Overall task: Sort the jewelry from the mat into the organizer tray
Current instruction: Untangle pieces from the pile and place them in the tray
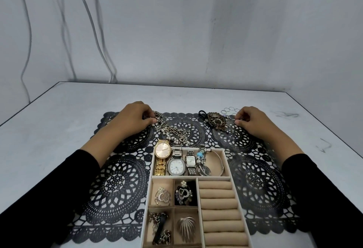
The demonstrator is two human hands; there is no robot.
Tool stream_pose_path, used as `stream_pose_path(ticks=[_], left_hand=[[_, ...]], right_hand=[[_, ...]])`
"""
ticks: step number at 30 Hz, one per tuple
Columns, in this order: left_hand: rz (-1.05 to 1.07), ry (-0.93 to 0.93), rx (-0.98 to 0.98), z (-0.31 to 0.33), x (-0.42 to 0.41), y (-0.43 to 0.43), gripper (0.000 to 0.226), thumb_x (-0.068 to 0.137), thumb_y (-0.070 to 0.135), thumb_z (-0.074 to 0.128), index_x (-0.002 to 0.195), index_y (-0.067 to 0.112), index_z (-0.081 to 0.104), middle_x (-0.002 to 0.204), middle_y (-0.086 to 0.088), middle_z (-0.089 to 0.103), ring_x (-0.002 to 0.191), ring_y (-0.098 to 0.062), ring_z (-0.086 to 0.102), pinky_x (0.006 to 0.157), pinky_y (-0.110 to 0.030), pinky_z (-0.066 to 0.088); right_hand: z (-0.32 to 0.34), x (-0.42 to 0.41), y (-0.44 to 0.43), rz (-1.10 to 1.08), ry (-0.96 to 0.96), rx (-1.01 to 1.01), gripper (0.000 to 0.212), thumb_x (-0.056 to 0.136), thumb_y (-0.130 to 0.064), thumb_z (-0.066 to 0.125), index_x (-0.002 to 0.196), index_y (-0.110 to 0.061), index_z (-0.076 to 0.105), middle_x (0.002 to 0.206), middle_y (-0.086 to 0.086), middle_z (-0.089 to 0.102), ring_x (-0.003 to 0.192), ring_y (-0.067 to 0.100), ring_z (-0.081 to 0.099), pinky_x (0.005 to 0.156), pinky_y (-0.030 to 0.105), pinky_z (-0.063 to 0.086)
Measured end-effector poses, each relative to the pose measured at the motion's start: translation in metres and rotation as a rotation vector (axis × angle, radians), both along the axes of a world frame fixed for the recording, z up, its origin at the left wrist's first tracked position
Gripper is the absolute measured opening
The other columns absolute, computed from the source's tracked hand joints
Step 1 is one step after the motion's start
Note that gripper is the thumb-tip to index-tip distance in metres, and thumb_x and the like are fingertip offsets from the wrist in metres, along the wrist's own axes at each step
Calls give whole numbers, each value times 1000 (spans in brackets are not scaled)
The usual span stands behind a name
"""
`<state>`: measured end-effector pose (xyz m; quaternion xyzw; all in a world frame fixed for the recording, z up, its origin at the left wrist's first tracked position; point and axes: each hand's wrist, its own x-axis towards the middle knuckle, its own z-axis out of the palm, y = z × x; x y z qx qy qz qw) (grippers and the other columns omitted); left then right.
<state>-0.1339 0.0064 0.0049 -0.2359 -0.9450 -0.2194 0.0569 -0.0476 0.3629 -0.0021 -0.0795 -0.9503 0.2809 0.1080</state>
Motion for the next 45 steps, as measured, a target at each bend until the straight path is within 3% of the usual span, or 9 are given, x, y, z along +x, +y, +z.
stream_pose_path(ticks=[4, 9, 16, 26, 30, 35, 38, 41, 45], left_hand=[[-18, -15, -62, 1, -1, 3, 14, 91, 32, 66, 96, 19, 64, 96, 5, 52, 90, -13, 51, 79, -25, 37], [-23, -32, -173, 7, -1, 7, 15, 93, 32, 62, 98, 18, 59, 94, 4, 48, 90, -16, 49, 83, -30, 42], [-28, -64, -201, 10, -4, 9, 14, 94, 30, 62, 95, 19, 55, 87, 7, 46, 86, -16, 47, 77, -28, 36], [-100, -20, -48, 7, 4, 2, 7, 92, 21, 65, 95, 20, 59, 91, 1, 64, 88, -19, 59, 78, -35, 47], [-62, -23, 98, 7, 13, -3, 14, 94, 9, 60, 92, 22, 65, 89, 10, 66, 88, -9, 59, 72, -16, 41], [32, 11, 273, 14, 31, -10, 10, 88, 12, 70, 92, 21, 73, 84, 9, 70, 78, 2, 61, 65, -8, 41], [71, 2, 403, 21, 45, -12, 9, 83, 15, 76, 90, 22, 76, 80, 9, 72, 74, 5, 65, 61, 1, 41], [81, -19, 501, 27, 62, -12, 9, 80, 22, 79, 88, 23, 76, 76, 8, 73, 71, 3, 68, 65, -3, 43], [45, -112, 665, 33, 86, -11, 11, 76, 24, 82, 86, 22, 76, 71, 5, 74, 73, -6, 71, 73, -18, 52]], right_hand=[[-5, 1, 3, 20, 39, -25, 13, 84, -12, 70, 85, -21, 59, 92, 2, 61, 88, 21, 57, 77, 28, 41], [-5, 5, -2, 48, 99, -71, 12, 85, -9, 68, 87, -17, 60, 84, -5, 61, 78, 9, 56, 67, 8, 37], [-6, 8, -8, 51, 179, -85, 11, 83, -7, 70, 89, -13, 63, 80, -4, 62, 73, 5, 54, 64, 2, 37], [-9, 12, -15, 24, 274, -65, 8, 82, -8, 71, 87, -13, 68, 80, -1, 66, 72, 6, 56, 63, 2, 38], [-6, 16, -18, -51, 287, -235, 5, 82, -10, 71, 85, -14, 70, 81, 0, 67, 71, 9, 58, 65, 6, 43], [1, 30, -23, -82, 260, -586, 7, 85, -6, 68, 90, -11, 68, 83, 5, 66, 77, 20, 66, 76, 35, 56], [6, 44, -31, -59, 280, -735, 11, 86, 1, 65, 92, -7, 67, 87, 11, 67, 82, 22, 66, 80, 33, 56], [13, 59, -40, -21, 304, -831, 14, 85, 4, 64, 91, -8, 68, 87, 13, 68, 82, 20, 66, 75, 24, 57], [20, 80, -51, 11, 324, -891, 14, 81, 0, 69, 92, -9, 71, 86, 9, 71, 81, 17, 67, 75, 26, 56]])
